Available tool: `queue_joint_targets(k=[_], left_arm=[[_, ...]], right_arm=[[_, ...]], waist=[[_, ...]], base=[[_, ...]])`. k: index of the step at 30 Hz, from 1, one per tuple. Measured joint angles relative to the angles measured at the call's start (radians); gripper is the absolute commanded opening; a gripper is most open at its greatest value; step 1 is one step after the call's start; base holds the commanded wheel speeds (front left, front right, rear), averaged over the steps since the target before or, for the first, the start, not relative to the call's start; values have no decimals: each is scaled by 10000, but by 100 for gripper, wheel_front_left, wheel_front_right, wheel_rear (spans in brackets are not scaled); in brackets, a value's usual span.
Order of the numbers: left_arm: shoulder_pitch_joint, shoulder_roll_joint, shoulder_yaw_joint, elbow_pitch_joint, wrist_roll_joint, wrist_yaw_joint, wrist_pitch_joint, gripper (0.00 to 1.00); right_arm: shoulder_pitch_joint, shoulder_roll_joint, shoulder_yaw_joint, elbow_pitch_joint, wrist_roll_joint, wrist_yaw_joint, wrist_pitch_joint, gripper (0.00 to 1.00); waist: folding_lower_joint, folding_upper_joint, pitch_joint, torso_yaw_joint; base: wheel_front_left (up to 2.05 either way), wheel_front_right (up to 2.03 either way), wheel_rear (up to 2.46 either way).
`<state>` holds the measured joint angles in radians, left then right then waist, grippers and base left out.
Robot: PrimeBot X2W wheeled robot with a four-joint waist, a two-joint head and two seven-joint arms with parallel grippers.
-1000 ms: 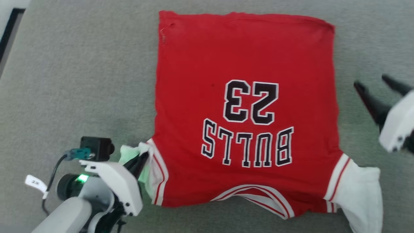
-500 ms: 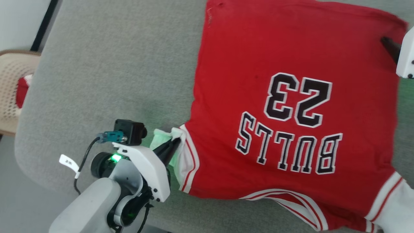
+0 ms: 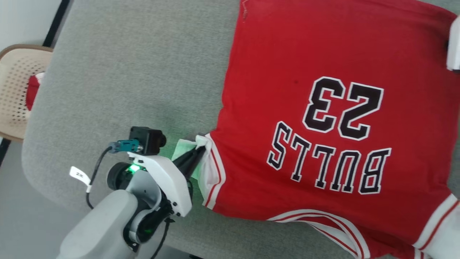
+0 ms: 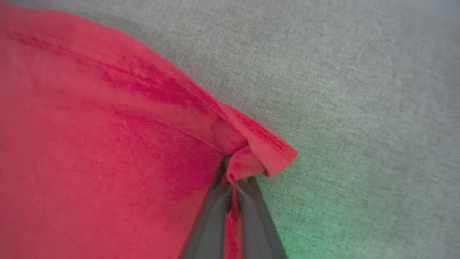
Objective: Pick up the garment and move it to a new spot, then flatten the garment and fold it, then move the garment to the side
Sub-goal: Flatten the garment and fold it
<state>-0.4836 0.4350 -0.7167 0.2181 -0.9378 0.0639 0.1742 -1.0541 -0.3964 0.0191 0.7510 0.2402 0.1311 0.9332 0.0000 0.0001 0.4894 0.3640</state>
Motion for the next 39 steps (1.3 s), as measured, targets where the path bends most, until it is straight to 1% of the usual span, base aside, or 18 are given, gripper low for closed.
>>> queue_joint_targets(k=[2,6,13,16,22,25,29,32,35,36,37,38,39], left_arm=[[1,98,90,35,-17,25,-42,0],[7,462,244,2,-12,115,-71,0],[56,1208,625,-259,-17,518,104,0],[154,1488,796,-378,-59,692,167,0],[219,1965,926,-685,-61,920,384,0],[252,2042,941,-823,-90,1034,497,0],[331,2130,936,-978,-94,1097,598,0],[333,2163,930,-1020,-119,1118,654,0],[359,2159,907,-1016,-121,1118,673,0],[362,2138,890,-1012,-123,1118,679,0],[365,2107,872,-1009,-125,1116,679,0],[380,2092,863,-993,-142,1110,679,0],[394,2086,861,-982,-169,1110,679,0]], right_arm=[[103,-27,355,-226,228,-2,-236,0],[676,-198,1091,-1124,1041,0,-550,0],[2368,-777,1762,-3411,2428,0,-510,0],[3353,-932,1772,-4525,2924,-2,-345,0],[5764,-859,1371,-6688,3597,-2,199,0],[7037,-731,1081,-7599,3689,0,453,0],[8352,-255,692,-8293,3551,-2,456,0],[8908,270,474,-8270,3294,-4,157,0],[9042,654,378,-7877,3018,-2,-364,0],[9062,729,355,-7747,2909,0,-583,12],[9127,748,366,-7676,2765,0,-853,50],[9173,803,284,-7565,2711,23,-1064,100],[9201,878,234,-7513,2709,33,-1172,100]], waist=[[0,0,-26,-184],[0,0,-124,-687],[0,0,-348,-1829],[0,0,-463,-2347],[0,0,-710,-3289],[0,0,-825,-3640],[0,0,-938,-3898],[0,-1,-969,-3916],[0,0,-1008,-3892],[0,0,-1027,-3869],[0,0,-1045,-3838],[0,0,-1069,-3814],[0,0,-1098,-3795]], base=[[0,0,0],[0,0,0],[0,0,0],[0,0,0],[0,0,0],[0,0,0],[0,0,0],[0,0,0],[0,0,0],[0,0,0],[0,0,0],[0,0,0],[0,0,0]])
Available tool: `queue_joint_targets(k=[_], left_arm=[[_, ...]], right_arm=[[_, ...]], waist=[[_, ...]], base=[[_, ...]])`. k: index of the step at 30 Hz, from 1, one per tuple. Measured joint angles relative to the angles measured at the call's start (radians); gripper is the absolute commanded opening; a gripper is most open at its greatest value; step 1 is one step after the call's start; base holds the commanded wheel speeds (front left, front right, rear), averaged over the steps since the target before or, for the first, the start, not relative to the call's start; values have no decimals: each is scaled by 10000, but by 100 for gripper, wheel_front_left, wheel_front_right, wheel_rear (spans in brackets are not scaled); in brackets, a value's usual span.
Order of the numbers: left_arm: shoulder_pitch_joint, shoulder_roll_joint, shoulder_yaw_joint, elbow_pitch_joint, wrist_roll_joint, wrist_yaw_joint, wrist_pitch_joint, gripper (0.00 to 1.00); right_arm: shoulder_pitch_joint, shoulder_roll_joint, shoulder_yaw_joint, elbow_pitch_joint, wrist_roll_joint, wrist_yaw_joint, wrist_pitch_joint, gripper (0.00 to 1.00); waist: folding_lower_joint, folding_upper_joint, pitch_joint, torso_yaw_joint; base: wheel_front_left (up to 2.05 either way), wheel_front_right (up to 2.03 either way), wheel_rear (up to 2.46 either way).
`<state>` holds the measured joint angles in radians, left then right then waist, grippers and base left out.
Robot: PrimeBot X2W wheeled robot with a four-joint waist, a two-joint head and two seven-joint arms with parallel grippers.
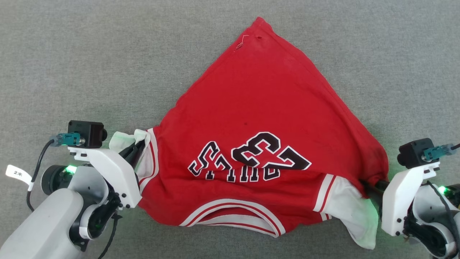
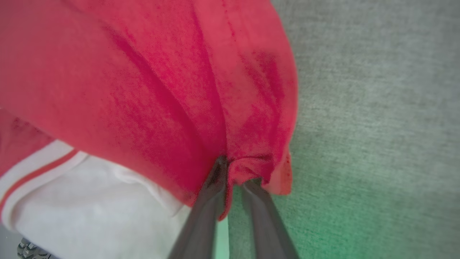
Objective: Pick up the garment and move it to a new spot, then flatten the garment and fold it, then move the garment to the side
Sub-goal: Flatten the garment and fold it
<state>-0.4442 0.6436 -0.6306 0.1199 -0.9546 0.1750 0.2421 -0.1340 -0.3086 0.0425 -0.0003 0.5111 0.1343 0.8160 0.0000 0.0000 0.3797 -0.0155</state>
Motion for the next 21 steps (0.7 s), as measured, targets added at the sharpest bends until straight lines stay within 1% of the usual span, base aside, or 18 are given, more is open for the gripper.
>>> queue_joint_targets(k=[2,5,6,7,10,11,12,14,17,18,21], left_arm=[[38,-2,-12,2,-27,-2,-2,0],[171,17,-6,-13,-81,10,-4,0],[171,17,-6,-13,-81,10,-4,0],[219,35,-2,-52,-150,13,-17,0],[344,82,21,-119,-174,94,-59,0],[344,82,21,-119,-174,94,-59,0],[420,79,8,-171,-198,98,-61,0],[418,61,-10,-238,-196,100,-63,0],[399,-23,-52,-291,-194,100,-90,0],[399,-23,-52,-291,-194,100,-90,0],[268,-173,-150,-311,-146,86,-88,0]], right_arm=[[20,115,-59,-75,40,10,-148,100],[175,52,-180,-629,23,6,-259,100],[175,52,-180,-629,23,6,-259,100],[238,29,-364,-1158,25,-8,-307,100],[196,6,-694,-2194,12,-35,-378,100],[196,6,-694,-2194,12,-35,-378,100],[137,2,-800,-2748,-48,-35,-407,100],[-121,-19,-849,-3129,-196,-36,-422,100],[-780,-35,-813,-3277,-468,-36,-619,100],[-780,-35,-813,-3277,-468,-36,-619,100],[-1665,-86,-608,-3047,-594,-36,-848,100]], waist=[[1,0,-54,36],[0,0,-137,107],[0,0,-137,107],[0,0,-185,148],[0,0,-245,229],[0,0,-245,229],[0,0,-256,301],[0,0,-241,389],[1,0,-165,538],[1,0,-165,538],[0,0,-55,748]], base=[[0,0,0],[0,0,0],[0,0,0],[0,0,0],[0,0,0],[0,0,0],[0,0,0],[0,0,0],[0,0,0],[0,0,0],[0,0,0]])
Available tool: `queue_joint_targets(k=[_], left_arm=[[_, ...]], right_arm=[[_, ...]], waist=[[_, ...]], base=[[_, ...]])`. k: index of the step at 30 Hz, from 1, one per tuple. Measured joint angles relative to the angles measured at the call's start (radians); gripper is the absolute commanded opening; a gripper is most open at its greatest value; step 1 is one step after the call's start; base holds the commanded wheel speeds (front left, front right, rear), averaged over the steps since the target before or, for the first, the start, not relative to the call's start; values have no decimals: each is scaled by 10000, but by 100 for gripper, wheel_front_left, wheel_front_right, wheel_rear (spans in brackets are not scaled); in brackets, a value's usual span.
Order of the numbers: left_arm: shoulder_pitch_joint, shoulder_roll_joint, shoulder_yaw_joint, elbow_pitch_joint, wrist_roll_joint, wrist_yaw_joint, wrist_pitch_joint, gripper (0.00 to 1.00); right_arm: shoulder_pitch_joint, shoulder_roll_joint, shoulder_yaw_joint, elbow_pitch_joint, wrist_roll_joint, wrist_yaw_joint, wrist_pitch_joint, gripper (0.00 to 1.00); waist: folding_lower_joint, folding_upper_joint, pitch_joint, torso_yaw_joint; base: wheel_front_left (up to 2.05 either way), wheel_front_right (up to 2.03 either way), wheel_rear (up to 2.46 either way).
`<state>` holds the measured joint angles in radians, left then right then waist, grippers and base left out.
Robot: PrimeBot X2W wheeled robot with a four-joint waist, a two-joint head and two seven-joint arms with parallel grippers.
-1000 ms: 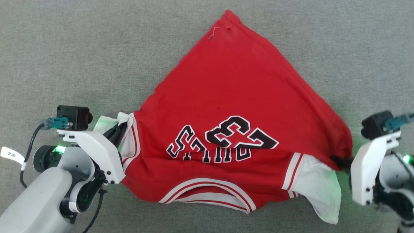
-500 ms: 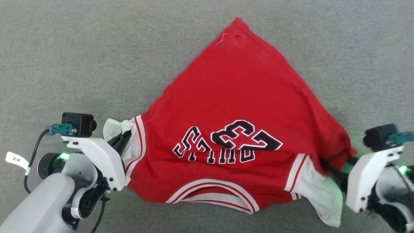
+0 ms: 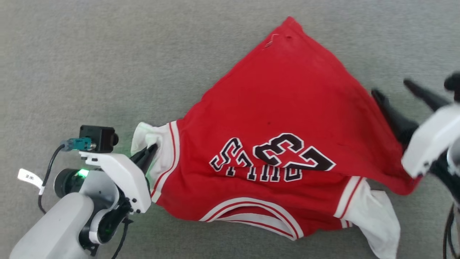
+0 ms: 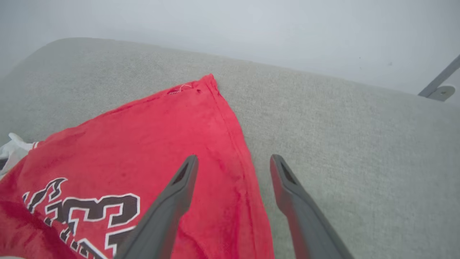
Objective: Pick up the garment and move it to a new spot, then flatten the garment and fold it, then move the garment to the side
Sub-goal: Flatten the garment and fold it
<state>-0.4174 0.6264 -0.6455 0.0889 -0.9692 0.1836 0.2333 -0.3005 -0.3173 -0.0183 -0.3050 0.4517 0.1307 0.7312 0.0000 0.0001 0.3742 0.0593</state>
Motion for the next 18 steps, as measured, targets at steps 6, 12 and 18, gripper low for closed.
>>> queue_joint_targets(k=[6,12,18], left_arm=[[-398,-399,-263,132,171,-244,-10,0],[-921,-1101,-656,583,311,-621,-42,0],[-1454,-1781,-989,1147,430,-1060,-136,0]], right_arm=[[-2112,-391,671,1574,-115,2,-376,100],[-4195,-917,1605,3921,-111,2,-435,100],[-5960,-1365,2683,6533,-15,2,-134,100]], waist=[[0,-1,265,610],[0,-1,550,1477],[0,0,861,2428]], base=[[0,0,0],[0,0,0],[0,0,0]])
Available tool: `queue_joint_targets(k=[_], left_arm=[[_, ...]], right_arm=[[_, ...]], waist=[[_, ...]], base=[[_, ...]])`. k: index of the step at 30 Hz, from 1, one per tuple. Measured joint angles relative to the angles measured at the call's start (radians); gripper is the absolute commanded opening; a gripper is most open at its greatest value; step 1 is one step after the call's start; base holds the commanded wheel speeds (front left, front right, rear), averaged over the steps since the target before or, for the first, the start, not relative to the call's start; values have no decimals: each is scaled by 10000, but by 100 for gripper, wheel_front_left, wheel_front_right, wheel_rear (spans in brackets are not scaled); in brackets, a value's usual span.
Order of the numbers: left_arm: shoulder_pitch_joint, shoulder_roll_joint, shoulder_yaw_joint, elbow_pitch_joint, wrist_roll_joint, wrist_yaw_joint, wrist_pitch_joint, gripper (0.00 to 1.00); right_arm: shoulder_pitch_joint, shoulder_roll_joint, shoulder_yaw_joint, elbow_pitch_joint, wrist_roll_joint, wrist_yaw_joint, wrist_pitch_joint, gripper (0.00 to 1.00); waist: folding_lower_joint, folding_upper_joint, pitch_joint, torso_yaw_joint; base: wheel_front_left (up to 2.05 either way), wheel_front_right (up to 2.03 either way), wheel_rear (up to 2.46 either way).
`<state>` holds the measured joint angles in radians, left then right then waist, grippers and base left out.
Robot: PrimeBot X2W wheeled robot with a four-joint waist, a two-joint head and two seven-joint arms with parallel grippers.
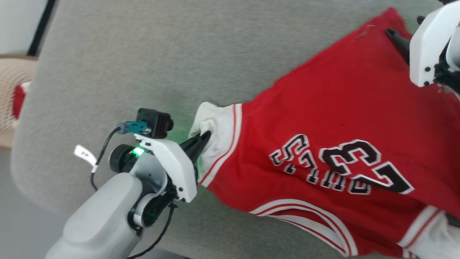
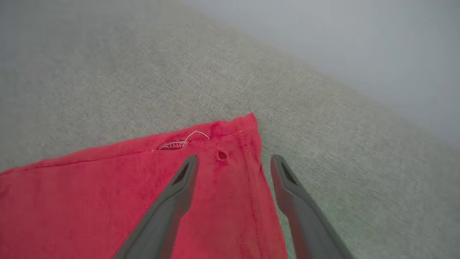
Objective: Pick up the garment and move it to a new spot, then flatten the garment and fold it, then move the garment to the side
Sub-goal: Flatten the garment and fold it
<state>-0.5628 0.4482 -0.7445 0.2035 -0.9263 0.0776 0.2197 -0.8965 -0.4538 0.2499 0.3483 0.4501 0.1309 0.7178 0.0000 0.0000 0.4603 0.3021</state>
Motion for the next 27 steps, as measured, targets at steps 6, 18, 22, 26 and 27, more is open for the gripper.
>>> queue_joint_targets(k=[6,18,22,26,27], left_arm=[[-342,-495,-199,541,31,-362,-176,0],[-801,-562,31,1371,-134,-552,-263,0],[-1210,-33,328,1312,-207,-240,217,0],[-1994,688,550,1020,-90,2,874,0],[-2187,865,623,915,-71,86,1062,0]], right_arm=[[-1233,-330,945,2437,44,0,1045,100],[-2271,-681,2046,3584,1108,31,2178,0],[-2213,-807,2249,3221,1352,31,1670,0],[-2152,-1164,2266,2683,1626,27,1126,0],[-2155,-1183,2215,2556,1659,27,966,0]], waist=[[0,0,285,831],[0,0,454,934],[0,0,286,572],[0,0,-1,143],[0,0,-90,27]], base=[[0,0,0],[0,0,0],[0,0,0],[0,0,0],[0,0,0]])
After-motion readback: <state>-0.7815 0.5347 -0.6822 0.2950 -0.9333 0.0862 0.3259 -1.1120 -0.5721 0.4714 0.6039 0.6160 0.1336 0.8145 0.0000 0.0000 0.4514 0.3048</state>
